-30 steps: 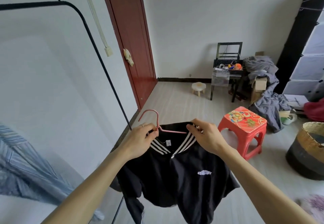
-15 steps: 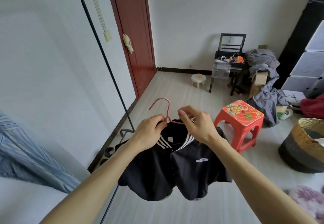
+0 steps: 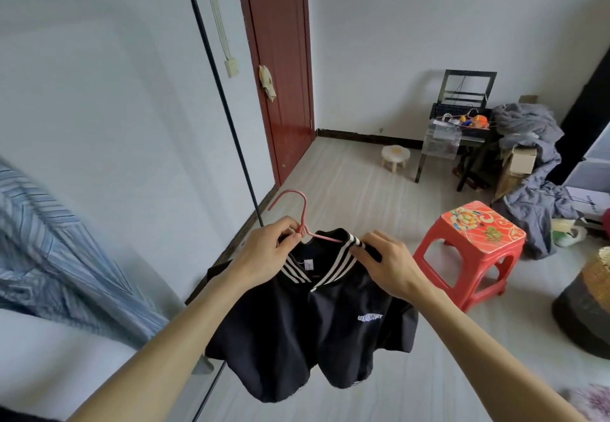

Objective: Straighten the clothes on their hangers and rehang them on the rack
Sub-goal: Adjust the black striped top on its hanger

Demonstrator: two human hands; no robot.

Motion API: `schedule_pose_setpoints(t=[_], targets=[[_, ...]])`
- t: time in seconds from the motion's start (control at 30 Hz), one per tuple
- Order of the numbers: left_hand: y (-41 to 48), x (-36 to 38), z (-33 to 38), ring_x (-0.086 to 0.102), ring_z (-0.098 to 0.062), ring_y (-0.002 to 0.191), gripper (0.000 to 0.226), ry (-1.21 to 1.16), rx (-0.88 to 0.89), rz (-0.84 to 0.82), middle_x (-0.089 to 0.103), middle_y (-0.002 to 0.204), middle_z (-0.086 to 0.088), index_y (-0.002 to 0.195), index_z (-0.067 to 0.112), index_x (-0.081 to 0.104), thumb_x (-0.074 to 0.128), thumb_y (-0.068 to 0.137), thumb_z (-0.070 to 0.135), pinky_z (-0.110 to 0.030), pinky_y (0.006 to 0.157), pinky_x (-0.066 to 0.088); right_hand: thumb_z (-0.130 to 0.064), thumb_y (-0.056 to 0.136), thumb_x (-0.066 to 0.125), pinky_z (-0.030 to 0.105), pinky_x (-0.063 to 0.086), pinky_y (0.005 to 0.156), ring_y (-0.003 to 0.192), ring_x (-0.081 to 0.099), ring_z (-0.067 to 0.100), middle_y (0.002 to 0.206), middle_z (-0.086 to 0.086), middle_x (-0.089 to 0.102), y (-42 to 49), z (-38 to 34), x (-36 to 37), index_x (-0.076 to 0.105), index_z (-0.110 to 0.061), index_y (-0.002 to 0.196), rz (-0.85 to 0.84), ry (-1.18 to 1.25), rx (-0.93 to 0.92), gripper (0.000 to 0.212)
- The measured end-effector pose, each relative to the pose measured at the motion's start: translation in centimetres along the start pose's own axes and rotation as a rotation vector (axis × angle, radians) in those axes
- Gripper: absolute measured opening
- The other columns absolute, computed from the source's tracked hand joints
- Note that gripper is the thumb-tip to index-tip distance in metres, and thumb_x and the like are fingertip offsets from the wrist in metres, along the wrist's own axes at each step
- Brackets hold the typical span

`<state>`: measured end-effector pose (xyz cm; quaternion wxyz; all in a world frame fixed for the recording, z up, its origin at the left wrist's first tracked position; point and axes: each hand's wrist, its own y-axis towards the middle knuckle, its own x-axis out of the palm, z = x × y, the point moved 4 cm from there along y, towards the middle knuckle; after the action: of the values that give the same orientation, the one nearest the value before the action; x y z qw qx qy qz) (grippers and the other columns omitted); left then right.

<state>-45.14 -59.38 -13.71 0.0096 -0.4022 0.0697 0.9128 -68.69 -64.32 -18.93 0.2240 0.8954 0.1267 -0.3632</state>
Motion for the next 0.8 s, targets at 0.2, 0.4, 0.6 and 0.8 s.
schedule_pose_setpoints(t=[0.2, 0.4, 0.6, 0.8], targets=[[-2.3, -1.5, -4.0, 0.062, 0.001, 0.096, 0.029, 0.027, -0.148, -0.049, 0.066, 0.106, 0.019, 0.114, 0.047, 0.057, 0.064, 0.087, 0.044, -0.029, 0.09, 0.052, -0.045, 0.094, 0.055, 0.025, 0.044, 0.064, 0.075, 0.055, 0.007, 0.081, -0.014, 0.055, 0.9, -0.7, 1.3, 0.056, -0.033, 0.085, -0.064, -0.044, 0.047, 0.015], [-6.6, -1.9, -7.0, 0.059, -0.004, 0.08, 0.023, -0.026, -0.267, 0.056, 0.067, 0.092, 0.014, 0.102, 0.055, 0.061, 0.067, 0.088, 0.037, -0.02, 0.074, 0.044, -0.038, 0.094, 0.056, 0.018, 0.042, 0.074, 0.078, 0.057, -0.006, 0.087, -0.02, 0.064, 1.6, -3.6, 3.4, 0.063, -0.042, 0.111, -0.478, 0.048, -0.008, 0.019], [-11.6, -4.4, -8.3, 0.057, -0.003, 0.075, 0.012, 0.069, -0.389, 0.187, 0.064, 0.083, 0.015, 0.099, 0.045, 0.062, 0.064, 0.091, 0.037, -0.022, 0.068, 0.044, -0.035, 0.095, 0.059, 0.023, 0.043, 0.072, 0.069, 0.049, 0.001, 0.075, -0.017, 0.057, 2.4, -9.1, 6.1, 0.065, -0.04, 0.098, -0.765, 0.247, -0.129, 0.008], [-17.8, -12.5, -8.3, 0.059, -0.021, 0.108, 0.025, 0.875, -0.321, 0.509, 0.066, 0.111, 0.004, 0.105, 0.026, 0.07, 0.056, 0.088, 0.038, -0.036, 0.096, 0.039, -0.033, 0.093, 0.064, 0.014, 0.043, 0.075, 0.076, 0.053, 0.002, 0.076, -0.013, 0.055, 2.5, -17.1, 7.9, 0.065, -0.024, 0.099, -0.986, 0.552, -0.1, 0.01]])
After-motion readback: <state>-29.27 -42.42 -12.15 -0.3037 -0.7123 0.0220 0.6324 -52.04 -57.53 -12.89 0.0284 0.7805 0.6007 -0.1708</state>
